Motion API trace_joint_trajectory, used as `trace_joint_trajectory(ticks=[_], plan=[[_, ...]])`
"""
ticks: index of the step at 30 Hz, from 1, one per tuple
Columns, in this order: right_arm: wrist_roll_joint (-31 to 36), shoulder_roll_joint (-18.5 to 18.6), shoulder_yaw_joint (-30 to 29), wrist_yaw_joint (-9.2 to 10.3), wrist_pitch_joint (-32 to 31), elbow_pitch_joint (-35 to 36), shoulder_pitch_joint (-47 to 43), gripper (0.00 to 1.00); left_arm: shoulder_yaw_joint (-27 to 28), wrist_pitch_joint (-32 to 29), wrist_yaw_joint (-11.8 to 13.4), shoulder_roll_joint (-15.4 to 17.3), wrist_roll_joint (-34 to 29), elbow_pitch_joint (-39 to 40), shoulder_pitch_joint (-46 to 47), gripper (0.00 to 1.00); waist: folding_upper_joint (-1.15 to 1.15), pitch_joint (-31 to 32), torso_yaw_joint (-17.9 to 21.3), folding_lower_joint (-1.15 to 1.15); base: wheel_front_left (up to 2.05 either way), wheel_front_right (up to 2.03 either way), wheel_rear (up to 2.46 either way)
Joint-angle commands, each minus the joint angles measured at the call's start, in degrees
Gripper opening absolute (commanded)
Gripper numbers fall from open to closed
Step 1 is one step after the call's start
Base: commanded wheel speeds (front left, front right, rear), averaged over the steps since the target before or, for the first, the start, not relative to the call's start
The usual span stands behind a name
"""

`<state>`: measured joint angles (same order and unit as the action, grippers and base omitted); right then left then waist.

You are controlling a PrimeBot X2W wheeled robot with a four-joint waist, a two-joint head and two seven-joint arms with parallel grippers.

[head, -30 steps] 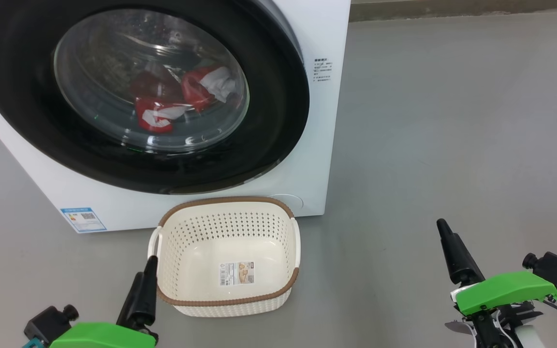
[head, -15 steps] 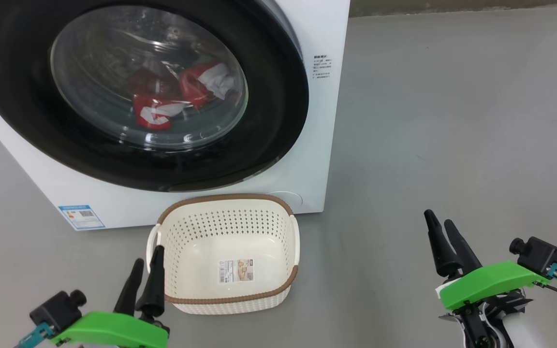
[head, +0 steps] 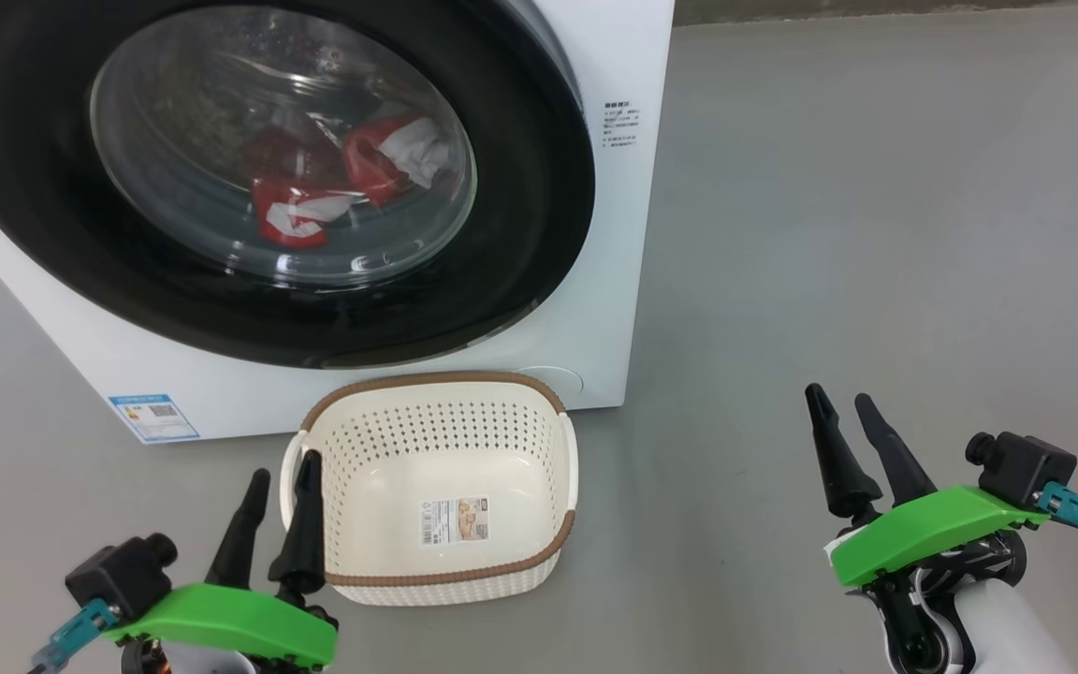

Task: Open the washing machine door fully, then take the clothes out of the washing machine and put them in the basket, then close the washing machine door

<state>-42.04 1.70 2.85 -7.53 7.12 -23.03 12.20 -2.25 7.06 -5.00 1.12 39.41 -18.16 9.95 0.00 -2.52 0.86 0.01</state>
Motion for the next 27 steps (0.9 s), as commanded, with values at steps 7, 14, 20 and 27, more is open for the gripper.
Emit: trace_joint_trajectory(ticks=[7,14,20,27], plan=[[6.2,0.6,1.9,0.03,1.7,0.5,4.0,1.00,0.5,1.8,0.8,1.2,-5.5,1.6,3.3,1.00,0.00,-0.1,0.1,-0.01,0.00,0.00,0.00],[10.7,0.7,2.6,0.03,2.9,0.3,4.9,1.00,0.0,3.0,1.2,1.3,-10.2,1.9,4.1,1.00,0.00,-0.3,0.2,-0.01,0.00,0.00,0.00],[14.9,0.8,3.9,0.03,3.9,0.5,5.6,1.00,-0.4,4.0,1.5,1.4,-14.2,2.0,4.7,1.00,0.00,-0.2,0.2,-0.01,0.00,0.00,0.00],[20.4,0.9,4.7,0.04,5.3,0.8,6.8,1.00,-1.1,5.3,2.0,1.5,-19.4,1.7,5.6,1.00,0.00,-0.5,0.2,-0.01,0.00,0.00,0.00]])
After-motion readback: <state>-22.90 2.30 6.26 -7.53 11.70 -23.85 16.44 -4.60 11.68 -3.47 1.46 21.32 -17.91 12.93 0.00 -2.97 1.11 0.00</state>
